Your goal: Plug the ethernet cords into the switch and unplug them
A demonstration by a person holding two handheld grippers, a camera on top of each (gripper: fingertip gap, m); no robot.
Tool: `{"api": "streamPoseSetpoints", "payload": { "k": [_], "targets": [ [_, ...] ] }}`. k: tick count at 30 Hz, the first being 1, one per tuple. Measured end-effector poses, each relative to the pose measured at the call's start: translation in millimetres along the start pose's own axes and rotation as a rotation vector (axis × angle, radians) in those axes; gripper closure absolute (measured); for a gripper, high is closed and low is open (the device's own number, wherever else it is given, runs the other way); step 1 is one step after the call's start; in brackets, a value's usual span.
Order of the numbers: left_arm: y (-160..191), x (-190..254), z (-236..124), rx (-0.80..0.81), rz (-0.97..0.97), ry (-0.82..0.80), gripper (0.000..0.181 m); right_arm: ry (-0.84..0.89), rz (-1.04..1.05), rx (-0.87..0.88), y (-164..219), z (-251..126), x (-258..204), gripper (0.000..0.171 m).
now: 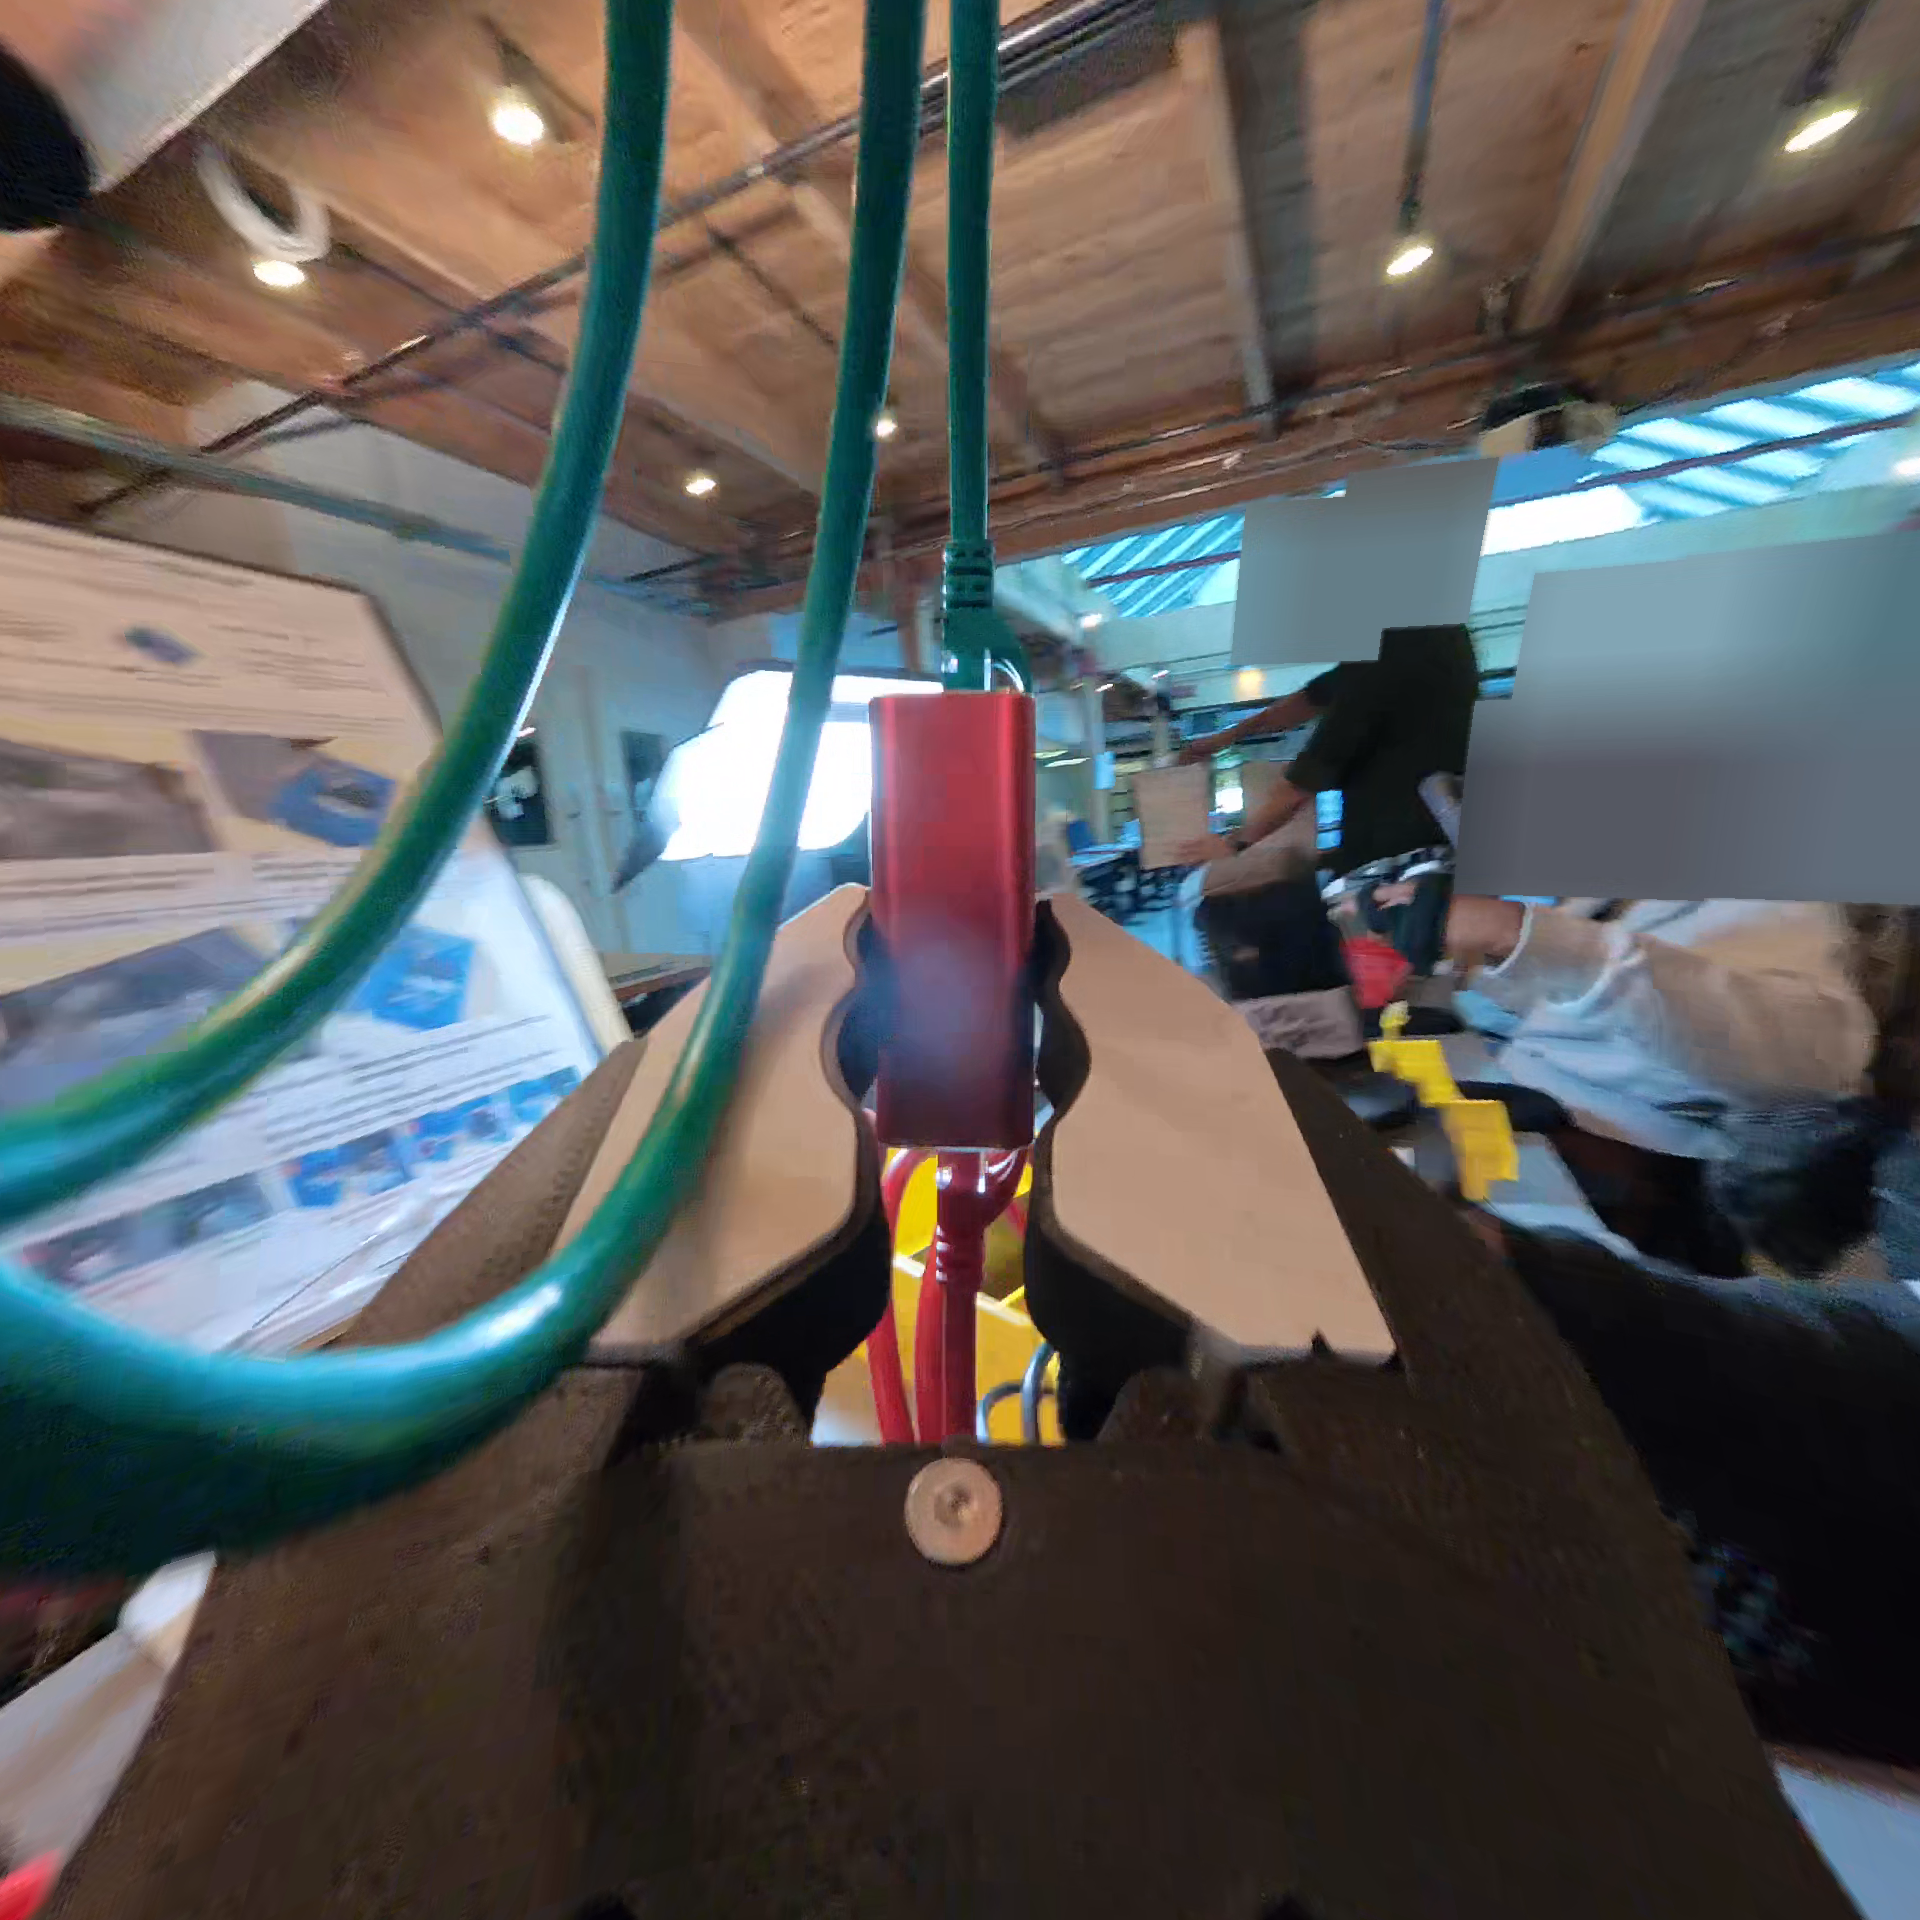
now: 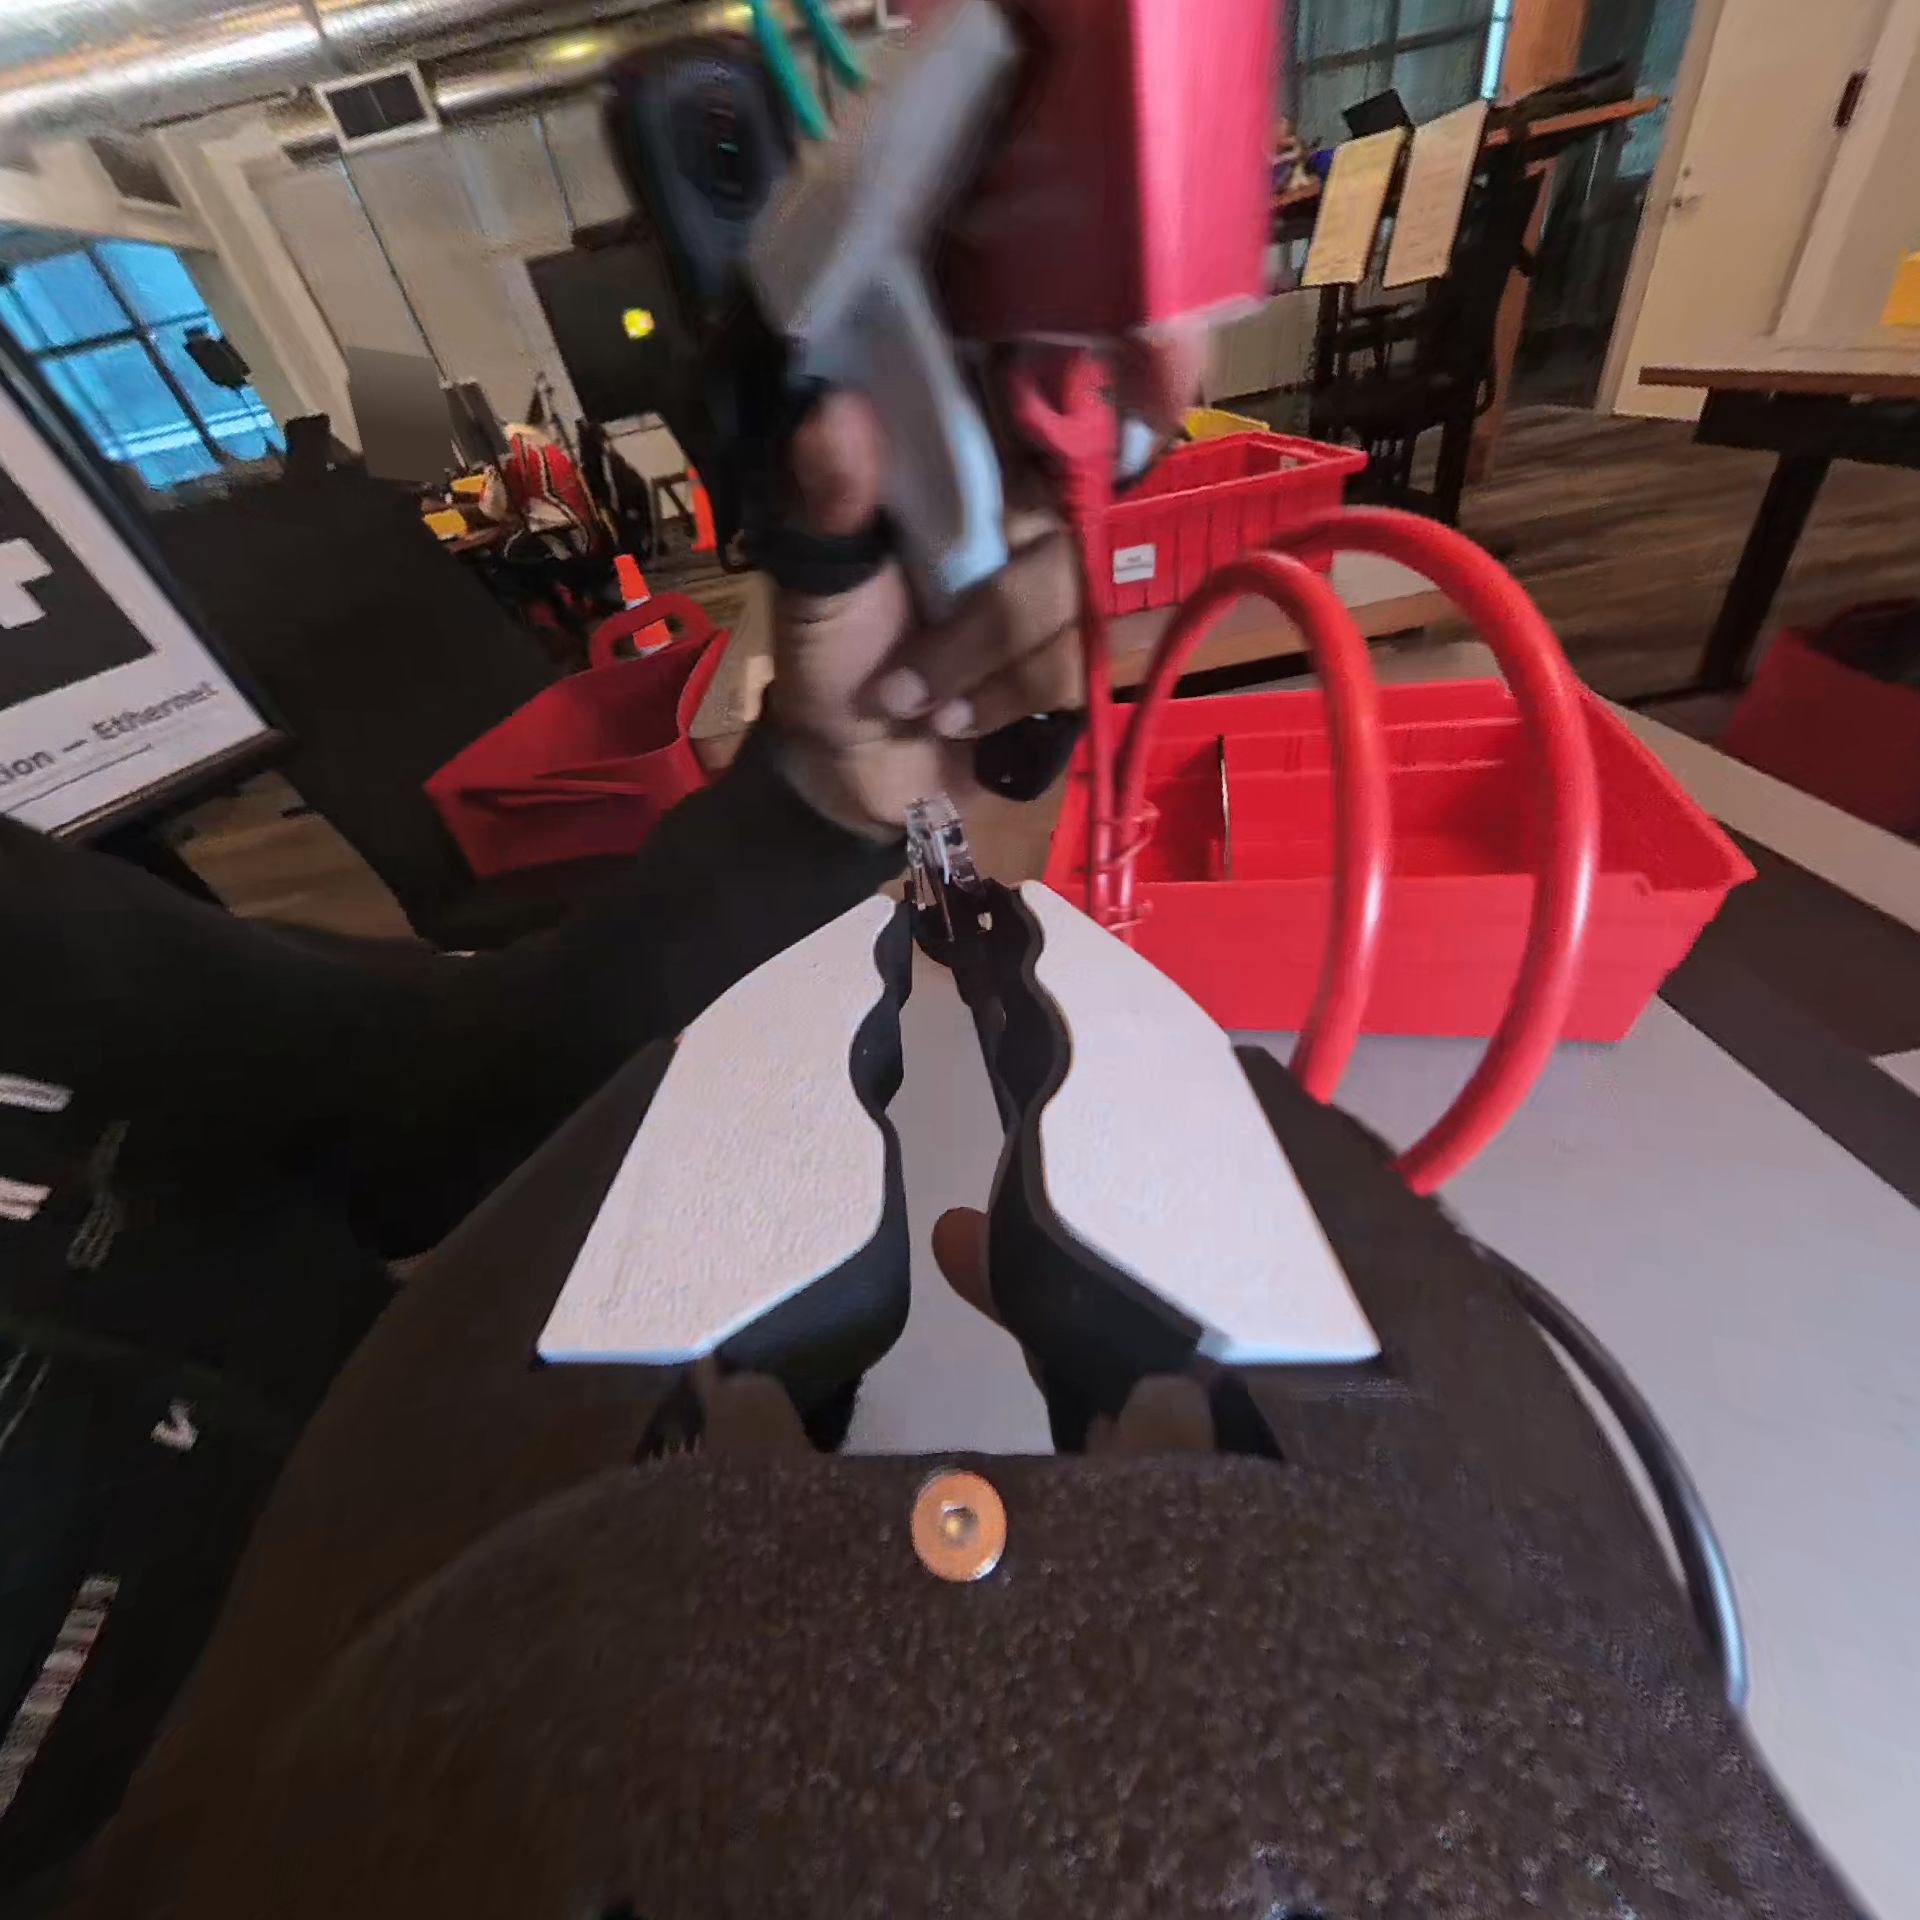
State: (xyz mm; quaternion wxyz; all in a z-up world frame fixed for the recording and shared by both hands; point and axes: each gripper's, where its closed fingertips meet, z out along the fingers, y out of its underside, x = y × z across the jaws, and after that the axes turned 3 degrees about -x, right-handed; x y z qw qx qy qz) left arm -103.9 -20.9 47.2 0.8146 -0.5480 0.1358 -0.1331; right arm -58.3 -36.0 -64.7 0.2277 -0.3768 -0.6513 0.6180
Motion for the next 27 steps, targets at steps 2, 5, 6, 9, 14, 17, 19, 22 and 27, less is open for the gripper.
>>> {"api": "streamPoseSetpoints", "payload": {
  "k": [2, 5, 6, 9, 14, 17, 19, 22, 27],
  "targets": [
    [9.0, -22.4, -6.8, -0.05, 0.022, -0.098, 0.155, -0.01, -0.035, 0.024, -12.7, -12.5, -8.0, 0.157],
    [21.3, -43.7, -12.7, -0.096, -0.01, -0.184, 0.154, 0.032, -0.075, 0.07, -38.6, -45.2, -9.2, 0.157],
    [22.6, -47.1, -14.0, -0.096, -0.019, -0.197, 0.155, 0.067, -0.088, 0.087, -46.7, -59.7, -5.2, 0.157],
    [25.2, -52.5, -16.2, -0.118, 0.001, -0.235, 0.155, 0.269, -0.131, 0.115, -62.7, -111.5, 25.7, 0.157],
    [32.4, -48.3, -10.3, -0.151, 0.023, -0.231, 0.155, 0.651, -0.154, 0.058, -46.1, -194.8, 103.9, 0.157],
    [33.7, -42.5, -5.4, -0.131, -0.022, -0.191, 0.155, 0.755, -0.084, 0.035, -15.9, -227.9, 151.5, 0.157],
    [34.5, -38.0, -2.4, -0.114, -0.056, -0.159, 0.155, 0.794, 0.0, -0.021, 19.4, -238.8, 182.5, 0.157],
    [39.5, -33.3, 2.8, -0.112, -0.086, -0.129, 0.155, 0.833, 0.171, -0.198, 85.5, -240.7, 219.2, 0.157],
    [54.0, -25.3, 13.6, -0.147, -0.099, -0.094, 0.155, 1.003, 0.196, -0.198, 86.5, -260.2, 234.9, 0.135]
  ]
}}
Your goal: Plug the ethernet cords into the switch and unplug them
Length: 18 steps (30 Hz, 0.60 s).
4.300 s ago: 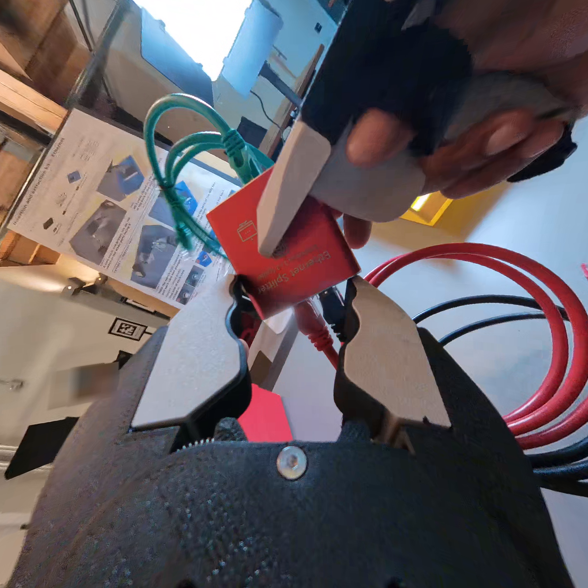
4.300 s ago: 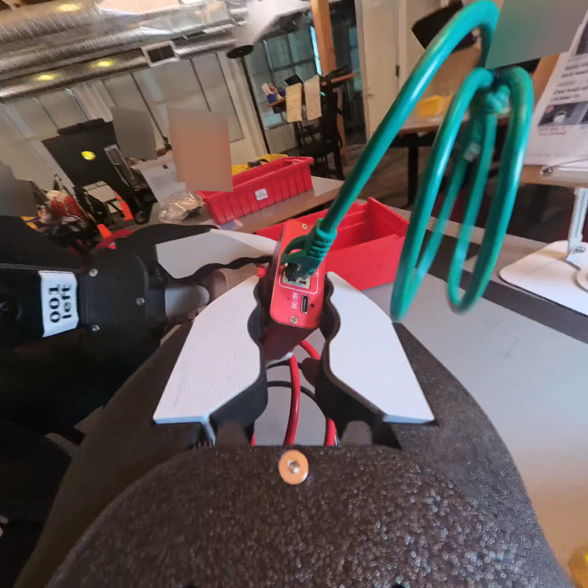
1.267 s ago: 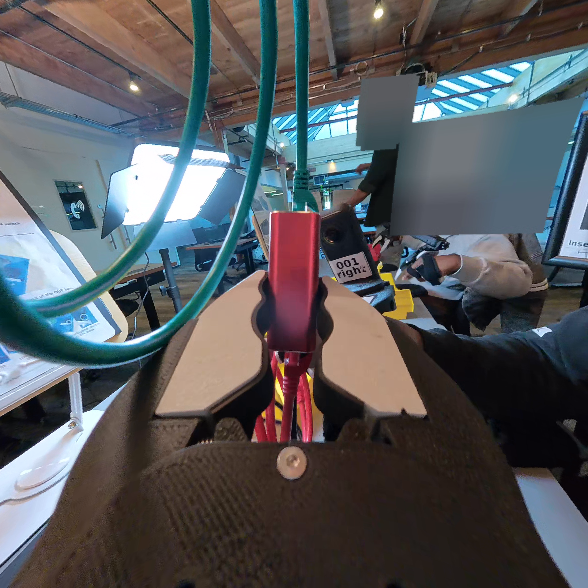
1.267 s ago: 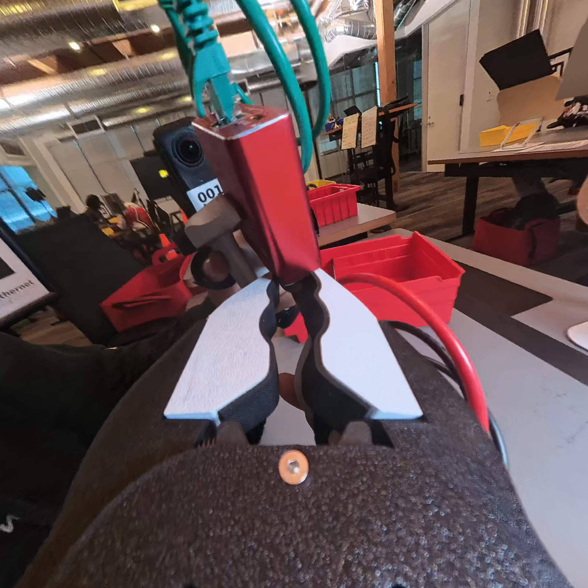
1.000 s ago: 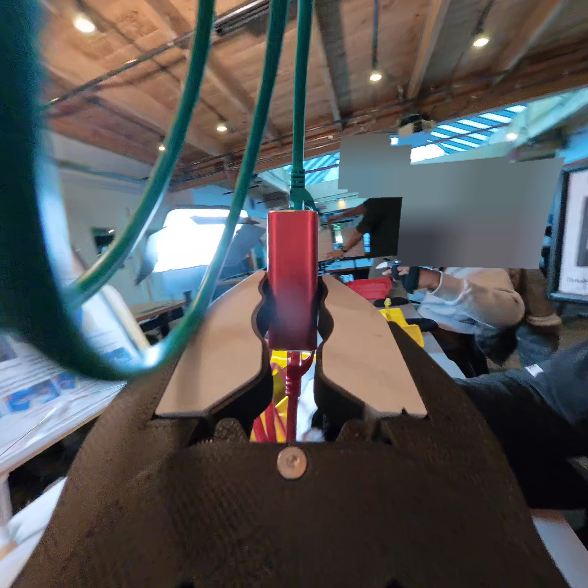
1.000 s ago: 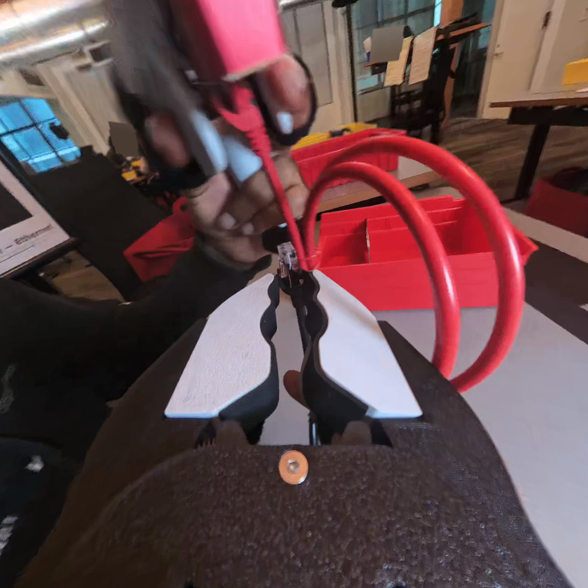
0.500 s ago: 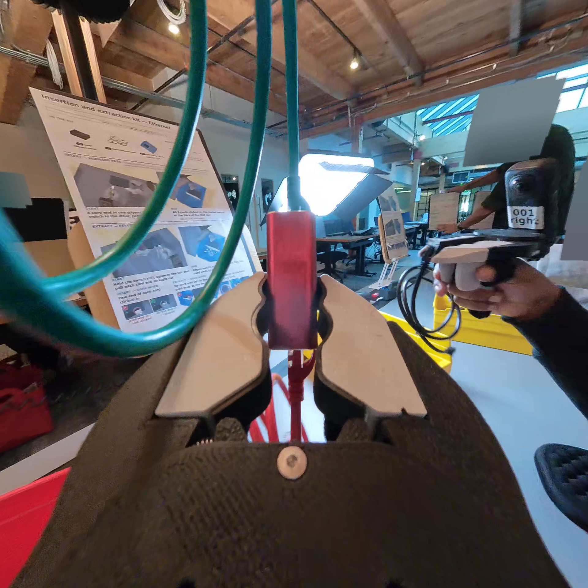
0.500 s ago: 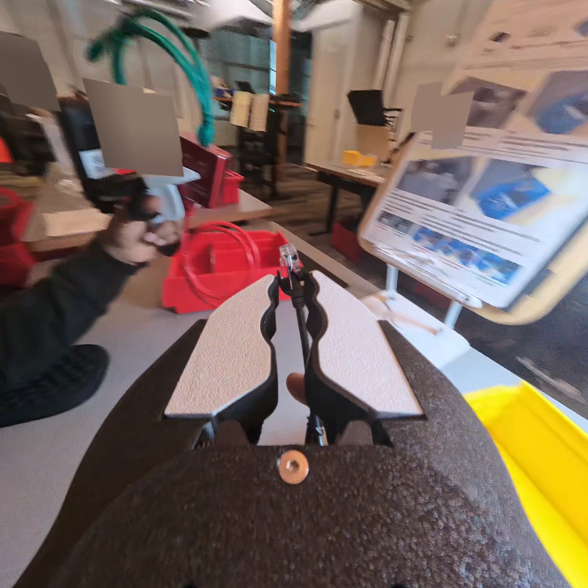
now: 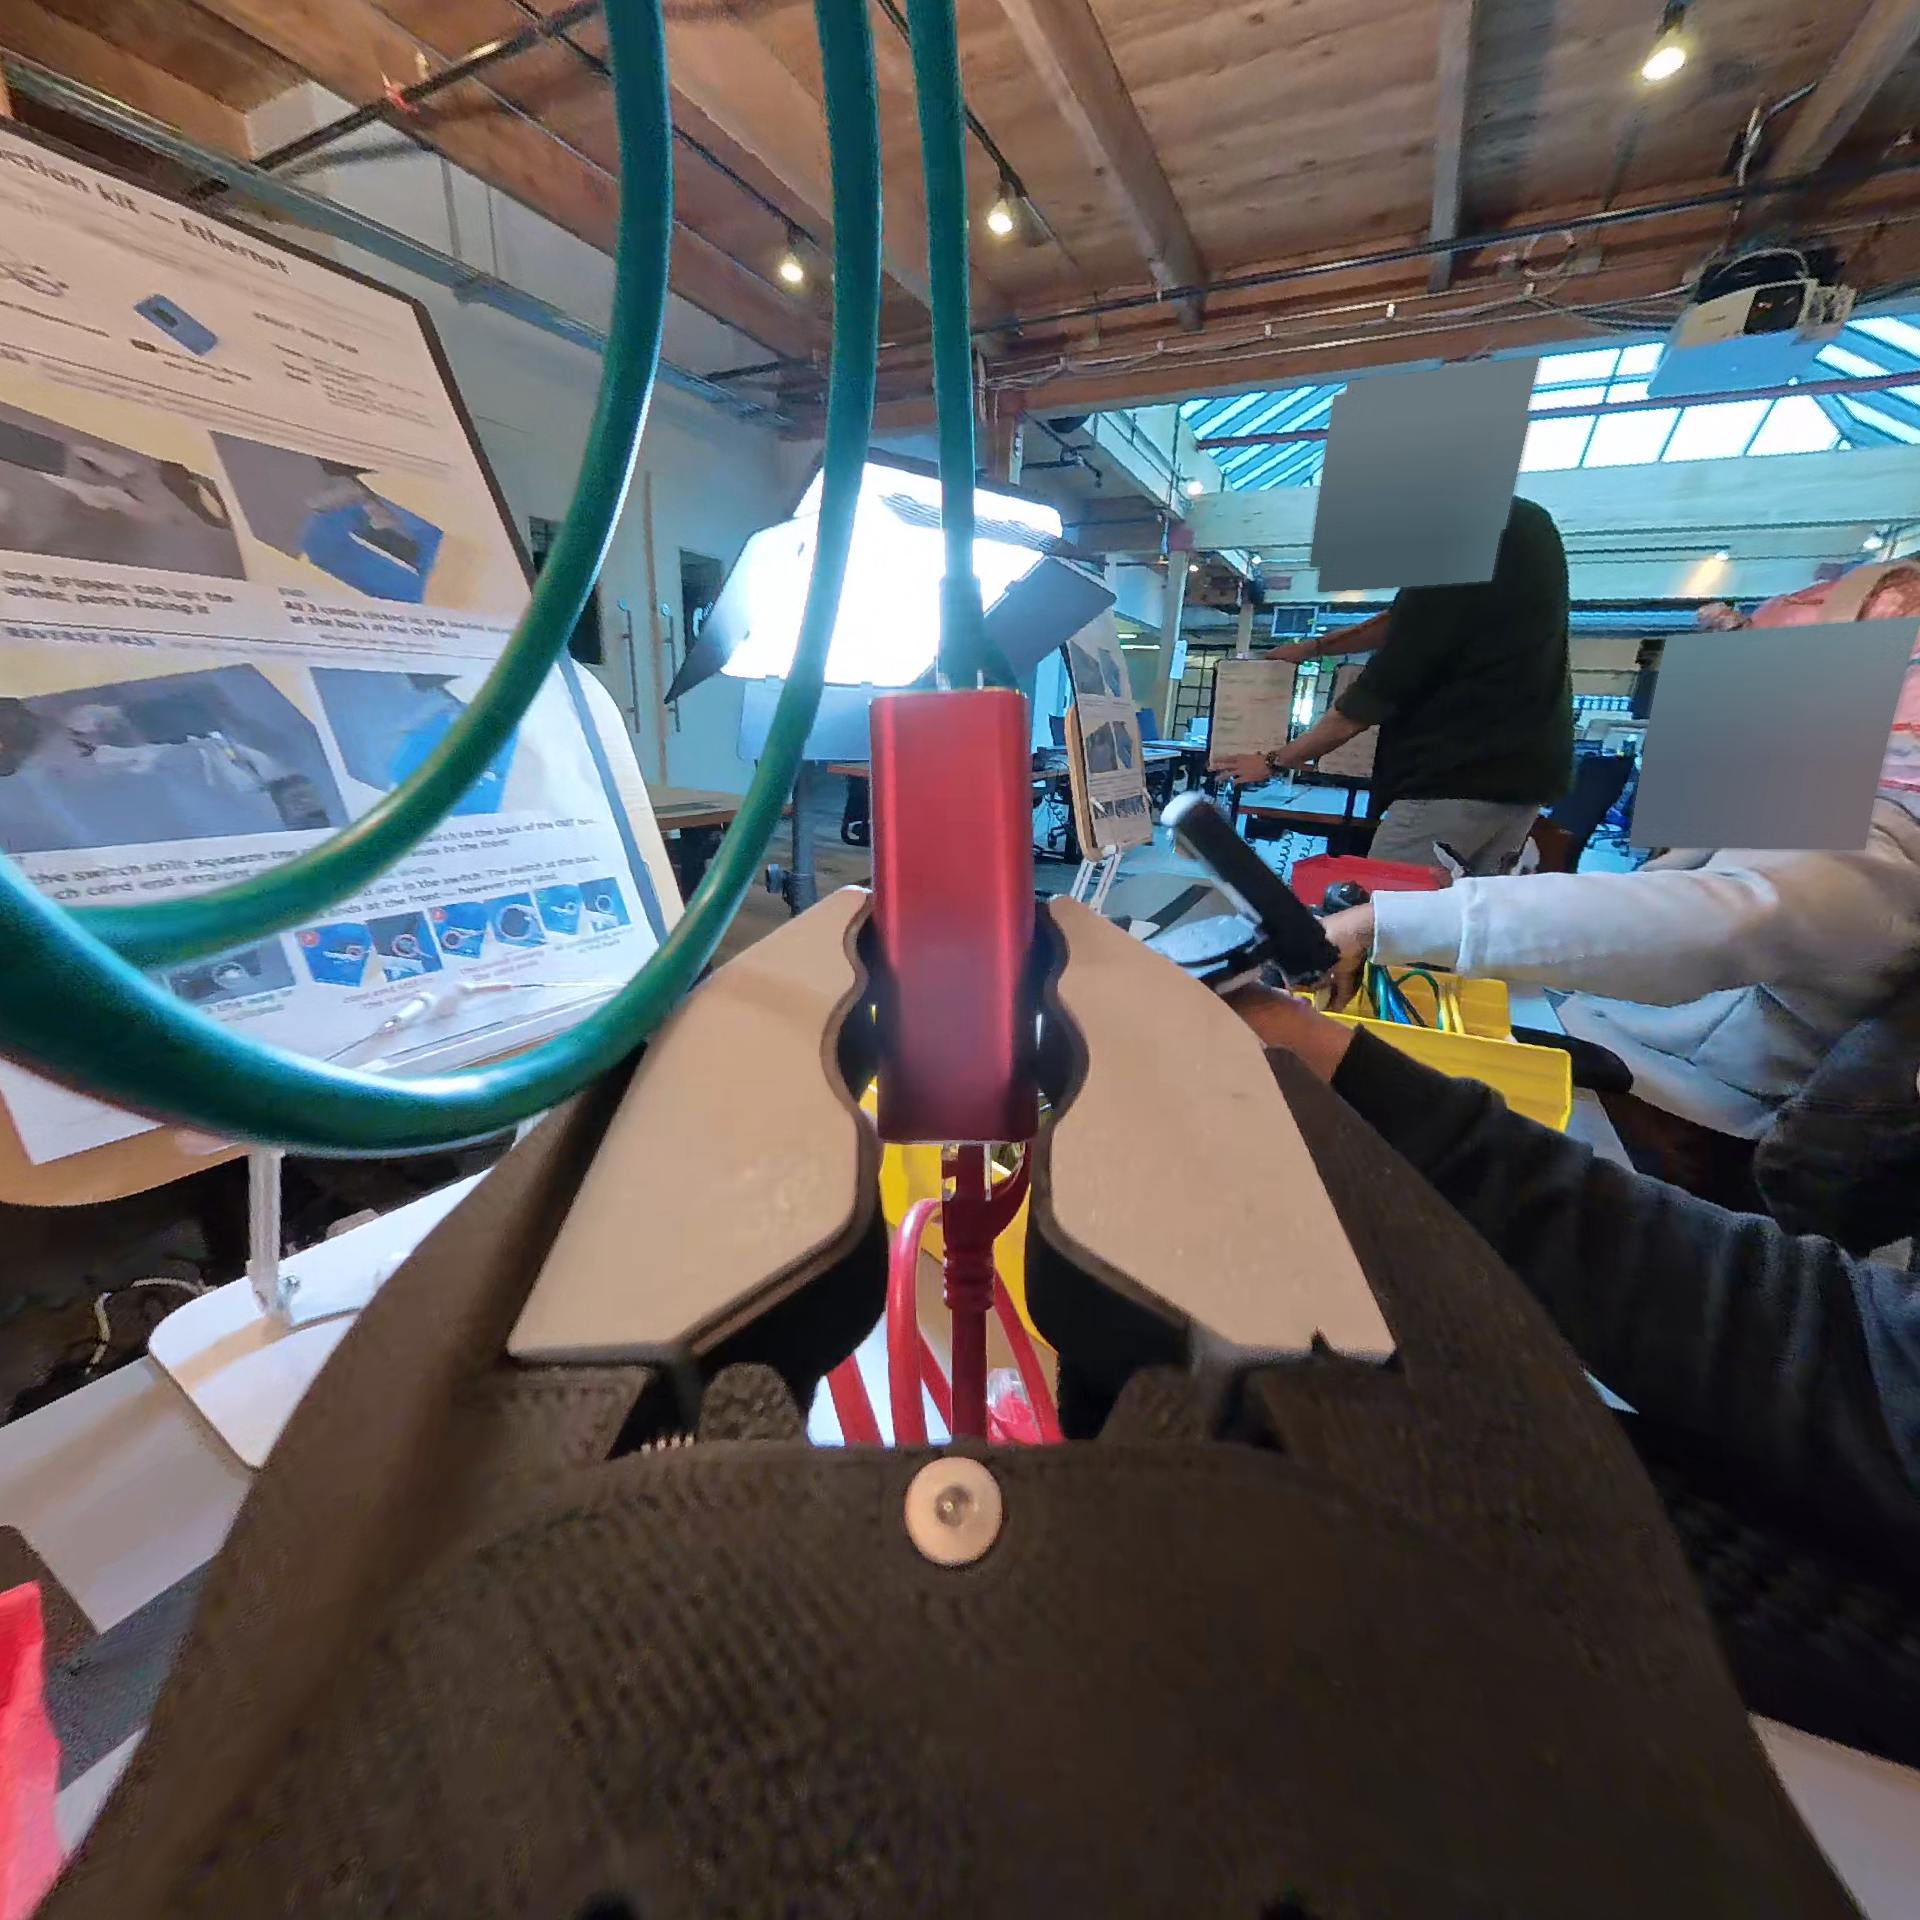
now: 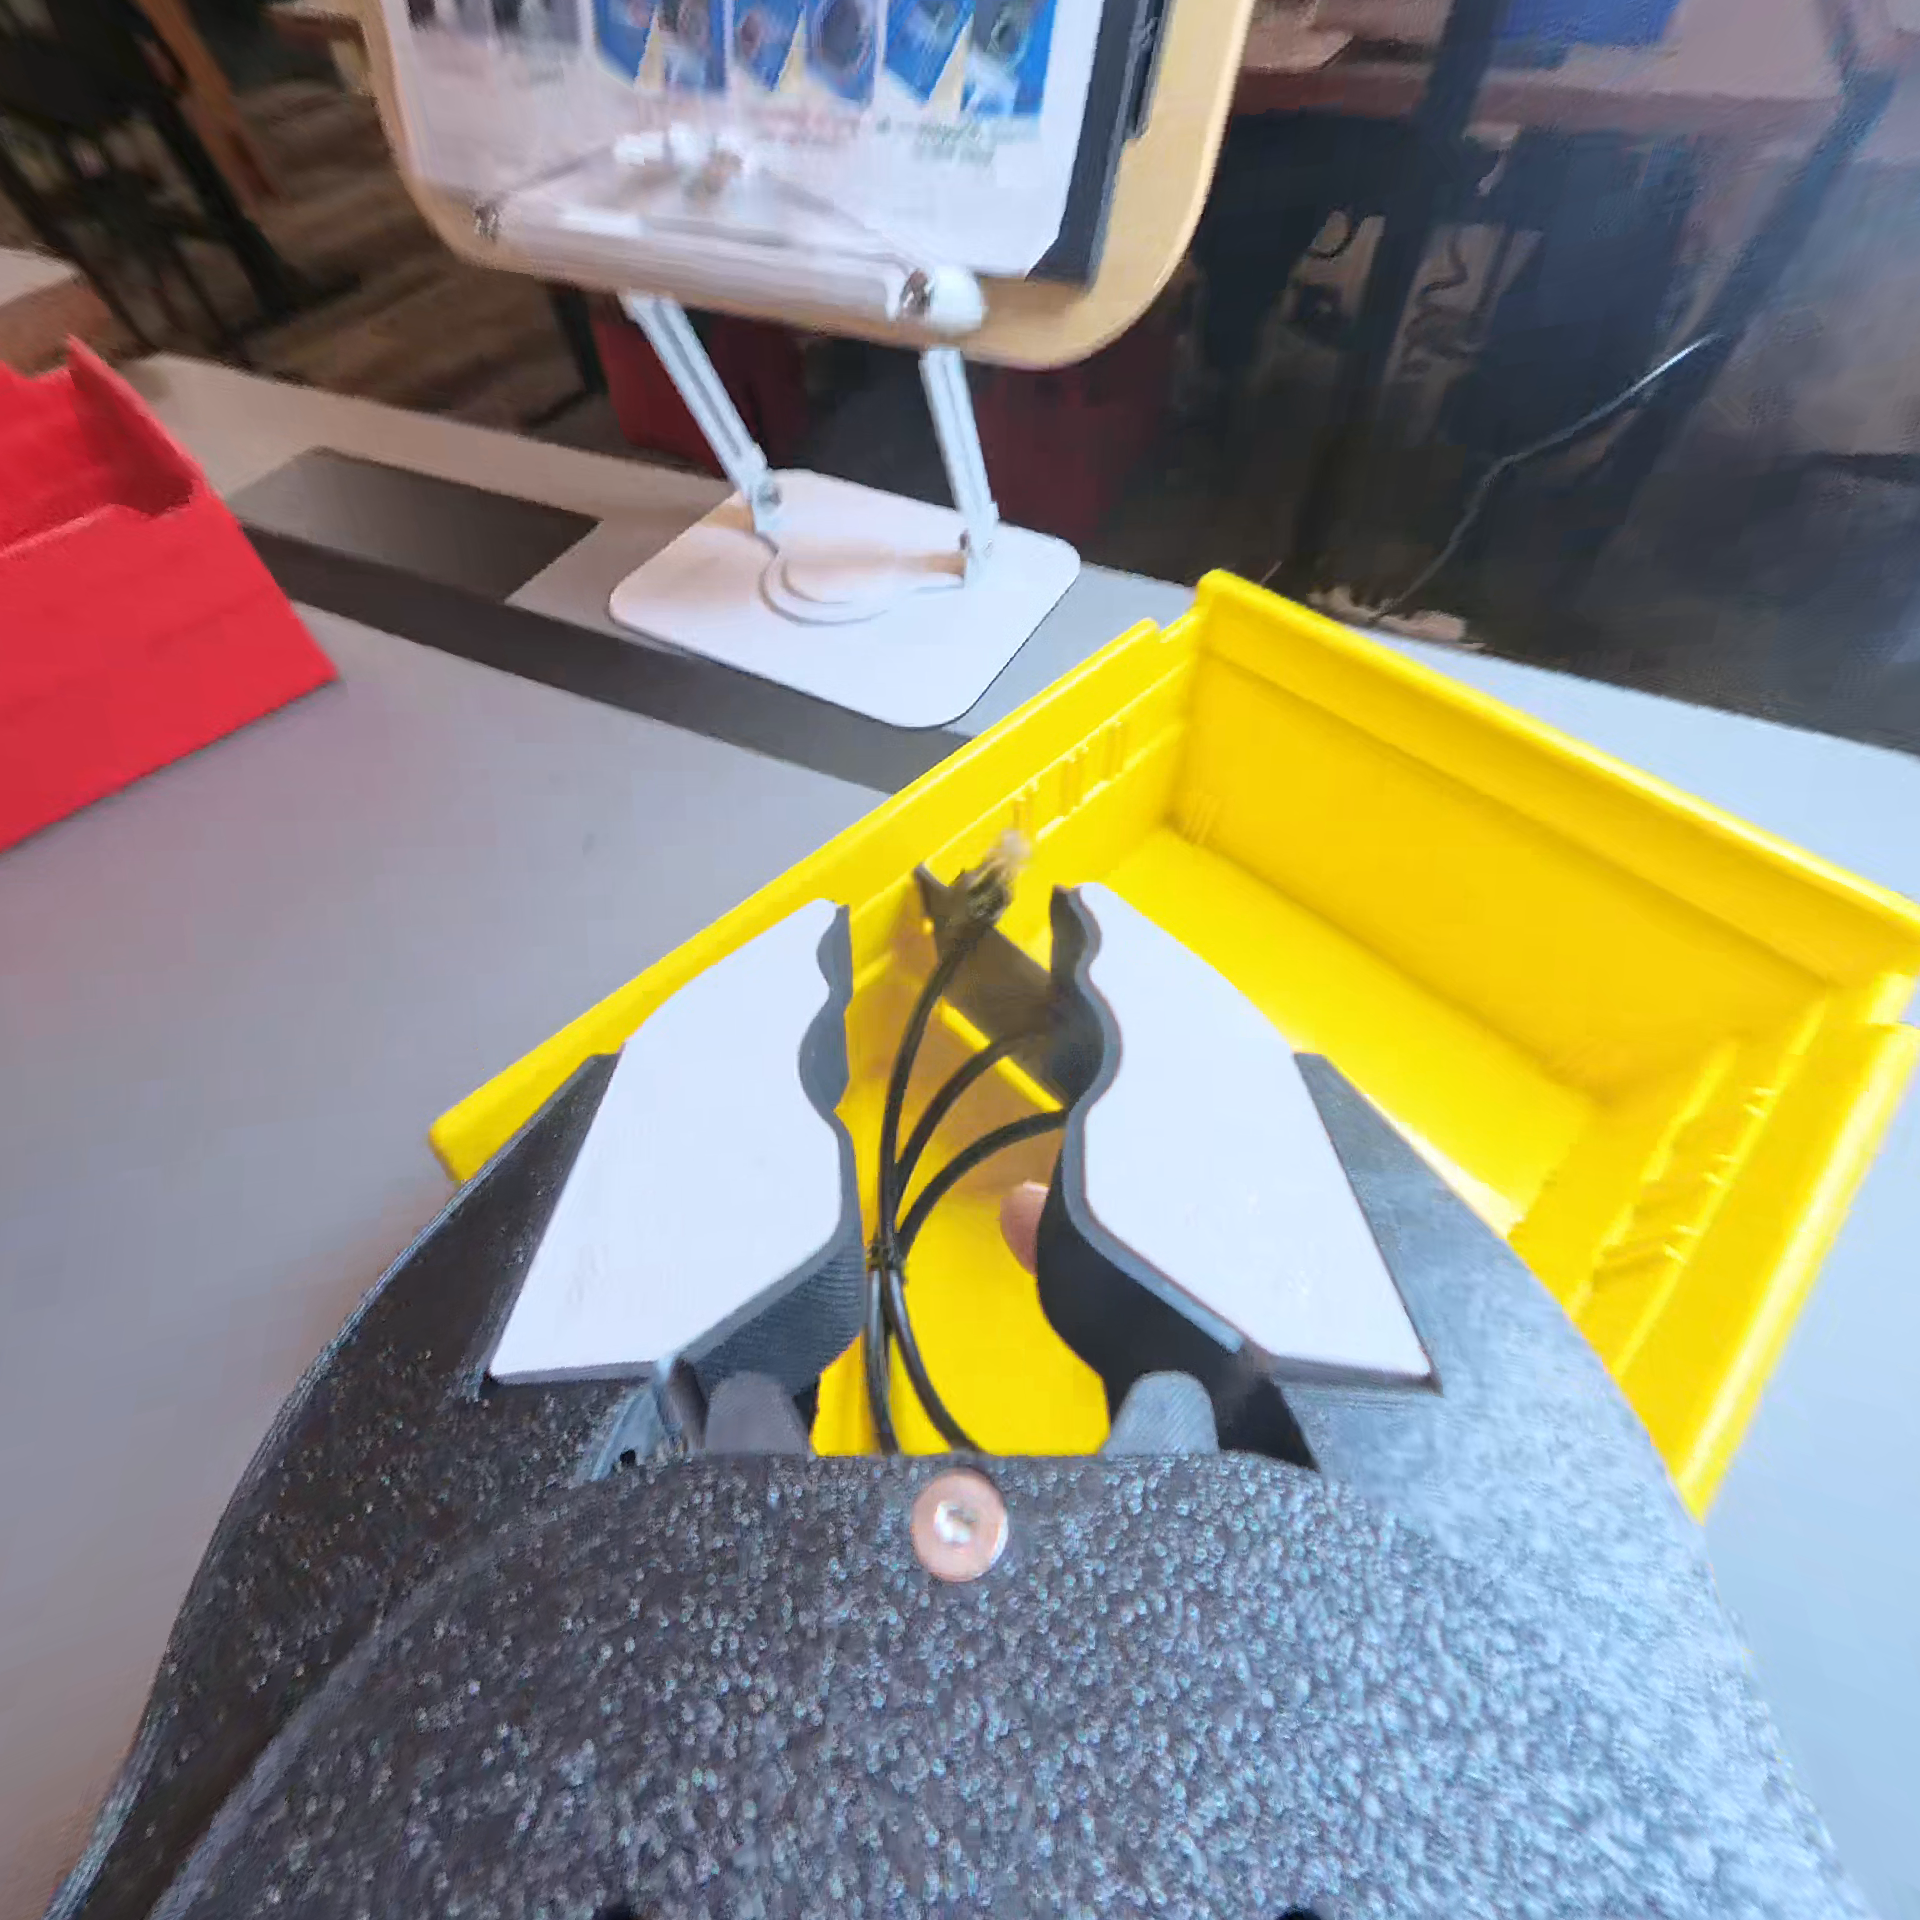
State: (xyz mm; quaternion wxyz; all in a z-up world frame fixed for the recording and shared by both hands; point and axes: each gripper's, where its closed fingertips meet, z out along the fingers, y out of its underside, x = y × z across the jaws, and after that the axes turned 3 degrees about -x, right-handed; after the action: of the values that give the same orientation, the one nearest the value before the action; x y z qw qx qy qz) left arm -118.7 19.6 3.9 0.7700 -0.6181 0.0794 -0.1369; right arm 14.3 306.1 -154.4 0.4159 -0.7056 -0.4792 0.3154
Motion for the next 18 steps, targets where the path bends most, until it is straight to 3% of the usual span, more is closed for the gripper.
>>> {"api": "streamPoseSetpoints", "payload": {
  "k": [4, 10, 15, 18],
  "targets": [
    [5.3, 7.4, 6.8, -0.011, -0.014, 0.027, 0.155, 0.053, -0.019, 0.15, -35.9, -36.4, 0.8, 0.127],
    [8.9, 19.0, 14.8, -0.012, -0.029, 0.067, 0.155, -0.308, -0.139, 0.405, -98.4, -86.6, -113.1, 0.126],
    [14.3, 35.6, 23.0, -0.014, -0.065, 0.147, 0.155, -0.685, -0.264, 0.393, -92.5, -97.5, -233.0, 0.125],
    [11.7, 51.9, 26.1, 0.029, -0.109, 0.233, 0.155, -0.792, -0.282, 0.336, -77.0, -84.6, -276.1, 0.123]
  ]
}}
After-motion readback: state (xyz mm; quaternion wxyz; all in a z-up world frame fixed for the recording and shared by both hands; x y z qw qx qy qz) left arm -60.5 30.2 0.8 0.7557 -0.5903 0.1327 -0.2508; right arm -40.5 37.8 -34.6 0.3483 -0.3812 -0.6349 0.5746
